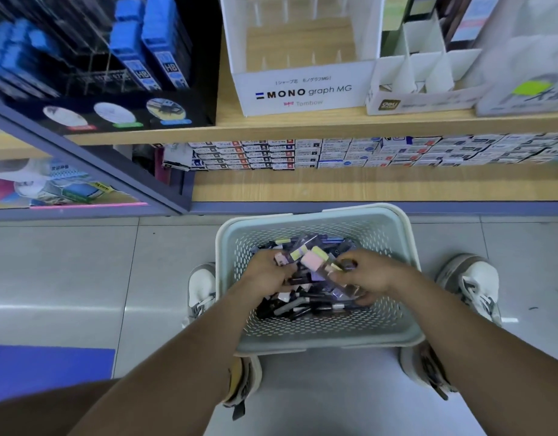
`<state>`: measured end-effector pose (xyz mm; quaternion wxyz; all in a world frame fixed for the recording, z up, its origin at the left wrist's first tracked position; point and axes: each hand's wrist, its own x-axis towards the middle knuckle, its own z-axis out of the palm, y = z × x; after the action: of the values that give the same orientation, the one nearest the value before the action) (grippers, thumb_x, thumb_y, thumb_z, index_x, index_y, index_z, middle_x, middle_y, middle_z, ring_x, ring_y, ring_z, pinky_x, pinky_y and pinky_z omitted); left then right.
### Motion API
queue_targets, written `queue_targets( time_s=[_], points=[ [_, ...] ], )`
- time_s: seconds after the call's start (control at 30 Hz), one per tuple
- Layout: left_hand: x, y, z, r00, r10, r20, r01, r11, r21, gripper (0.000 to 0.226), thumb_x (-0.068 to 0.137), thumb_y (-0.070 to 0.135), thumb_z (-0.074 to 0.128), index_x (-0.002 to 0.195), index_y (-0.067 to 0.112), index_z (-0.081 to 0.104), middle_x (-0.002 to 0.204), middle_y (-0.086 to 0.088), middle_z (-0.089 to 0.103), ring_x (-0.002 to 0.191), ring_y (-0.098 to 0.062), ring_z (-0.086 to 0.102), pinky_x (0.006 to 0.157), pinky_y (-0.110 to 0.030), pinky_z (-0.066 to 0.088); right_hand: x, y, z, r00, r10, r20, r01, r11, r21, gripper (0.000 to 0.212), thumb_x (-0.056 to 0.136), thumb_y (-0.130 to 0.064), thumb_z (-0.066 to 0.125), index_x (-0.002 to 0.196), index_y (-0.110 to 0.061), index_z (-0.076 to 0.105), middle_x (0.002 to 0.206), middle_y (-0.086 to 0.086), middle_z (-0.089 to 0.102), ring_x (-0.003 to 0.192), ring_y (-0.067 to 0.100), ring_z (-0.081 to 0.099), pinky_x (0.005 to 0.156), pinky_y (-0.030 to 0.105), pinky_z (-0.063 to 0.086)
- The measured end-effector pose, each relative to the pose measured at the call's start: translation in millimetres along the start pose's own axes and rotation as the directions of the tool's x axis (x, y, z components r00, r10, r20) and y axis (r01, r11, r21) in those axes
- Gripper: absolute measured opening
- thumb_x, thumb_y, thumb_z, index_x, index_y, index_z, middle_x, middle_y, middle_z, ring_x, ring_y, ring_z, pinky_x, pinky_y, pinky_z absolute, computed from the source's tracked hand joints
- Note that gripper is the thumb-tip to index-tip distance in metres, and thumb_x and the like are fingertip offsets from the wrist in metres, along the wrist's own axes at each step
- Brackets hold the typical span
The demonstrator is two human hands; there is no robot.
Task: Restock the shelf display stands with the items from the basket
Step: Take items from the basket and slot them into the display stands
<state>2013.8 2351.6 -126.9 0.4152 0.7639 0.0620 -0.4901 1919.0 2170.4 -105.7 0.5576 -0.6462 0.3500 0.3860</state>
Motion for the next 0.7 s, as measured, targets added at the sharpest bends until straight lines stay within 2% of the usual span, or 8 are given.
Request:
queue_targets(
  time_s=[0.1,0.2,0.3,0.43,0.5,0.57,0.63,0.7],
  points=[
    [-11,8,-5,0.999,-0.035,0.030,0.038,0.995,-0.093,0.016,0.090,0.010,0.064,0.105,0.003,0.064,0.091,-0.017,0.070,0.082,-0.027,0.070,0.067,-0.032,0.060,-7,0,-5,1.000,0.010,0.023,-0.016,0.949,0.316,0.042,0.088,-0.018,0.070,0.125,-0.008,0.052,0.113,0.014,0.063,0.091,0.027,0.067,0.072,0.041,0.060],
    [-27,15,-7,0.995,-0.055,0.078,0.065,0.989,-0.129,0.015,0.090,0.015,0.063,0.102,0.006,0.063,0.091,-0.016,0.073,0.084,-0.028,0.072,0.064,-0.031,0.057,-21,-4,-2,0.990,-0.087,0.111,0.011,0.831,0.556,0.027,0.088,-0.010,0.069,0.113,-0.006,0.061,0.114,0.018,0.067,0.098,0.034,0.069,0.076,0.042,0.059],
    [-41,24,-6,0.994,-0.040,0.102,0.058,0.982,-0.181,0.019,0.090,0.015,0.061,0.107,0.006,0.061,0.084,-0.011,0.074,0.076,-0.023,0.072,0.061,-0.027,0.056,-32,-10,12,0.975,-0.187,0.120,0.049,0.707,0.706,0.021,0.088,0.006,0.060,0.106,-0.004,0.064,0.103,0.018,0.071,0.089,0.033,0.071,0.070,0.035,0.059],
    [-63,32,0,0.991,-0.004,0.132,0.052,0.932,-0.358,0.011,0.094,0.013,0.057,0.100,0.005,0.061,0.084,-0.016,0.072,0.073,-0.025,0.070,0.067,-0.031,0.059,-41,-16,26,0.995,-0.100,0.025,0.038,0.587,0.809,0.017,0.084,0.013,0.055,0.091,-0.001,0.062,0.076,0.016,0.067,0.064,0.021,0.063,0.053,0.024,0.052],
    [-71,33,7,0.996,0.026,0.088,0.012,0.913,-0.407,0.011,0.095,0.013,0.055,0.095,0.005,0.062,0.082,-0.016,0.070,0.069,-0.023,0.067,0.064,-0.029,0.058,-45,-19,31,0.995,-0.095,0.011,0.048,0.597,0.801,0.012,0.083,0.009,0.061,0.085,-0.003,0.064,0.067,0.012,0.064,0.054,0.015,0.058,0.047,0.020,0.046],
    [-79,33,14,0.996,0.073,0.048,-0.048,0.919,-0.392,0.015,0.096,0.014,0.052,0.092,0.006,0.065,0.081,-0.013,0.068,0.065,-0.019,0.065,0.064,-0.028,0.058,-51,-20,37,0.993,-0.116,-0.025,0.099,0.692,0.715,0.011,0.080,0.002,0.071,0.086,-0.005,0.067,0.065,0.008,0.062,0.051,0.012,0.055,0.045,0.020,0.043],
    [-87,34,17,0.994,0.108,0.022,-0.093,0.929,-0.358,0.018,0.098,0.014,0.050,0.096,0.006,0.066,0.081,-0.013,0.066,0.062,-0.017,0.063,0.065,-0.029,0.058,-58,-22,41,0.988,-0.143,-0.055,0.146,0.768,0.624,0.016,0.077,-0.006,0.077,0.090,-0.008,0.069,0.066,0.008,0.062,0.052,0.014,0.056,0.046,0.022,0.043],
    [-97,36,17,0.991,0.131,0.007,-0.121,0.929,-0.349,0.019,0.099,0.015,0.048,0.097,0.005,0.064,0.079,-0.012,0.066,0.059,-0.016,0.062,0.063,-0.028,0.058,-67,-23,43,0.986,-0.147,-0.084,0.167,0.766,0.620,0.015,0.080,-0.014,0.076,0.093,-0.011,0.069,0.073,0.009,0.065,0.061,0.019,0.060,0.055,0.026,0.048]
  ],
)
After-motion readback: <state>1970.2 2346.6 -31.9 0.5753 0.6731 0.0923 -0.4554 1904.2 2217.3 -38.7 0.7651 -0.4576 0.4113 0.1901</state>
